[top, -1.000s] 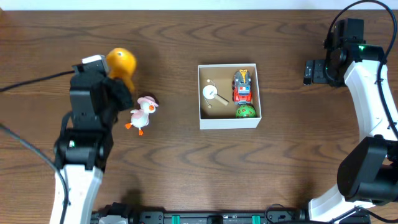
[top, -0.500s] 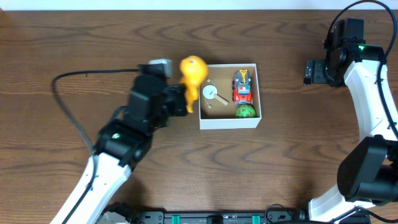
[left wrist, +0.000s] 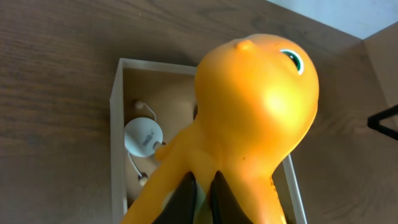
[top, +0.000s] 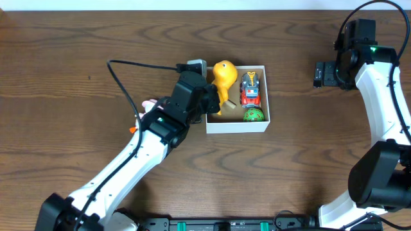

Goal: Pack container
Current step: 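Lift the orange dinosaur and carry it right toward the box, then lower the dinosaur into the box's left side and release it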

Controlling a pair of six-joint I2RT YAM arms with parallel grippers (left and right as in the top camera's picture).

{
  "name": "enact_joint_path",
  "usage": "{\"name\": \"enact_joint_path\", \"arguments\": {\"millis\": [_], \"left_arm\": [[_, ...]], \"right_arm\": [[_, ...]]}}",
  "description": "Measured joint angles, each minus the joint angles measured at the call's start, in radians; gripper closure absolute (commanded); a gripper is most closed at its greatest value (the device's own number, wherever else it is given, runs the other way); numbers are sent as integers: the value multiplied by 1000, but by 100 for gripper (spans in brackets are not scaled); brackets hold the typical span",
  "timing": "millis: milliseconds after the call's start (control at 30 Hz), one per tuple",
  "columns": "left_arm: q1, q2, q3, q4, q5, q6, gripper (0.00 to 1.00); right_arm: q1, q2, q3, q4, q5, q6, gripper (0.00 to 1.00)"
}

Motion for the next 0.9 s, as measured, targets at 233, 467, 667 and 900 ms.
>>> {"name": "enact_joint_path", "arguments": {"millis": [233, 467, 667, 900], "left_arm": [[-6, 54, 0, 26, -69, -28, 94], [-56, 69, 0, 61, -132, 40, 94], [-114, 69, 0, 42, -228, 82, 94], [-124, 85, 0, 33, -307, 90, 94]], "right_arm": [[0, 0, 0, 0, 0, 0, 1], [0, 0, 0, 0, 0, 0, 1], [0, 0, 0, 0, 0, 0, 1], [0, 0, 0, 0, 0, 0, 1]]}}
